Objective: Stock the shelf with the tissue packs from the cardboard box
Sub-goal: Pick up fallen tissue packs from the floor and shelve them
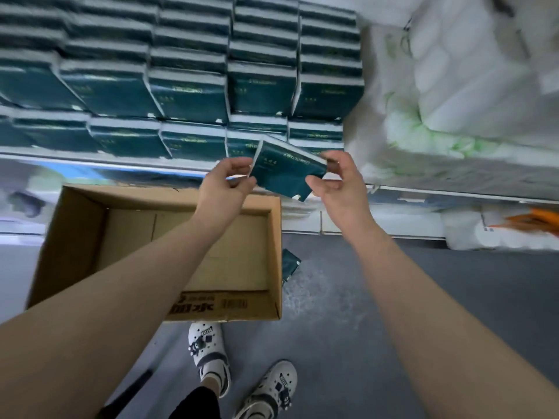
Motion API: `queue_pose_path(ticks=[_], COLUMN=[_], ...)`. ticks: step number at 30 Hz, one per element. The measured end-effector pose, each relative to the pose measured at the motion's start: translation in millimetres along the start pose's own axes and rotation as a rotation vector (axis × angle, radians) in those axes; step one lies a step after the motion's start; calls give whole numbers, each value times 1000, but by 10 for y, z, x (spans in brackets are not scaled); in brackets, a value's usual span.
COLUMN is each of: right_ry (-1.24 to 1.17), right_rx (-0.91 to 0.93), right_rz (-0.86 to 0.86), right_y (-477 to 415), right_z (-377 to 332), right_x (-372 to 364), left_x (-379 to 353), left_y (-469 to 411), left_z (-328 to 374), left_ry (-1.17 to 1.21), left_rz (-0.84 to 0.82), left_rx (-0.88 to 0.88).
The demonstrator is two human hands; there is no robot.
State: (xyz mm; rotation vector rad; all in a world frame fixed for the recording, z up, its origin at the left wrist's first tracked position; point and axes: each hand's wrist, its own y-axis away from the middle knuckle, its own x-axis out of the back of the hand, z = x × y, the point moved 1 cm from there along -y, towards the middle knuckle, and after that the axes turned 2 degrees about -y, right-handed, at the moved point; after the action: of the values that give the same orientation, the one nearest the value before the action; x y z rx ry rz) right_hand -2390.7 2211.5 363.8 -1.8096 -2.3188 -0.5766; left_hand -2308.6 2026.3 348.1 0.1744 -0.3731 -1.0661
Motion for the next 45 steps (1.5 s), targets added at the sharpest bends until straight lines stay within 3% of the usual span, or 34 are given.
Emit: queue_pose_path(ticks=[13,25,45], right_ry=[182,230,-14], right_rx=[251,268,182], right_rz=[35,139,139], right_y=[-641,-772,-551], right_z=[-536,-588,-351], right_x=[-326,-497,-418], left_x=[169,135,-36], left_y=[-432,-552,-399], left_z=[263,315,202], left_ry=[4,104,142], left_rz=[48,39,115], left_rx=[-57,-14,47])
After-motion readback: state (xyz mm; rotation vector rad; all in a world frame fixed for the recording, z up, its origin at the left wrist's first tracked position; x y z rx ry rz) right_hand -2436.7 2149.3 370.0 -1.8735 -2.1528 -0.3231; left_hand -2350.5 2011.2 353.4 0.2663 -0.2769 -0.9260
